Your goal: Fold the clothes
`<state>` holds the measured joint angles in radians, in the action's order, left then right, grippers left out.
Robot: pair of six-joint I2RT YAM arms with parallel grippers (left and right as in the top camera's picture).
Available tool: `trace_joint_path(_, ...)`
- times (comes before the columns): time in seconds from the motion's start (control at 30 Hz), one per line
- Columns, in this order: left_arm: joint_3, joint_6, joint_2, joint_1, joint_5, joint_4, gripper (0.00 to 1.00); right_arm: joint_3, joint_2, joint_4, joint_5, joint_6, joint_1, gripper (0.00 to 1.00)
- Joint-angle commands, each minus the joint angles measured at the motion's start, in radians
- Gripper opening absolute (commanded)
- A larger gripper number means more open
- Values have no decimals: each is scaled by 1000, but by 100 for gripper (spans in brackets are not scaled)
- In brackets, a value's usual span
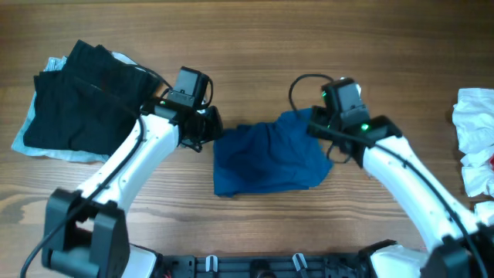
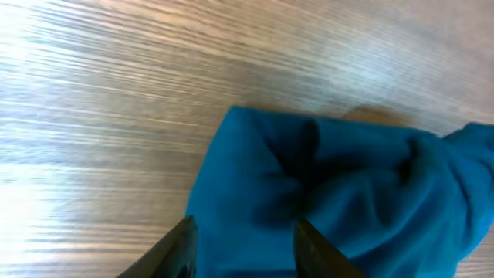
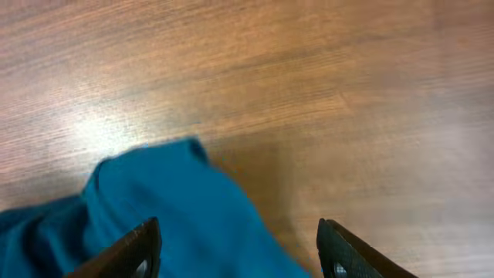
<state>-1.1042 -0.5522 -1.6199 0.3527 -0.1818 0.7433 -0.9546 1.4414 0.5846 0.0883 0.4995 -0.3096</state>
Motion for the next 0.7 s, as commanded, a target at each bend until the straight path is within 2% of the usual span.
trace_joint_path(0.0,1,76,-84,16,-30,-34,43,-14,90,-72,-260,-196,56,65)
trace_joint_path(0.07,1,77,-117,16,-29,-45,43,-14,144,-122,-329,-269,60,65)
trace_joint_path(0.13,1,77,-137,16,-30,-44,43,-14,183,-124,-329,-272,60,64)
trace_joint_path(0.17,1,77,-145,16,-30,-42,41,-14,205,-126,-327,-270,60,63)
trace_joint_path(0.2,1,78,-149,16,-25,-39,34,-14,221,-128,-327,-271,60,59)
trace_joint_path(0.27,1,77,-152,16,2,-29,27,-14,244,-130,-327,-271,60,39)
trace_joint_path(0.3,1,77,-152,16,21,-25,19,-14,250,-132,-327,-272,60,20)
trace_joint_path(0.33,3,77,-152,16,44,-25,12,-14,251,-131,-325,-272,60,4)
trace_joint_path(0.37,8,77,-152,16,75,-22,4,-14,245,-125,-322,-272,61,4)
trace_joint_path(0.53,14,72,-153,16,200,32,4,-14,221,-43,-153,-140,99,4)
trace_joint_path(0.67,35,60,-153,16,221,43,4,-14,221,-12,-134,-135,134,4)
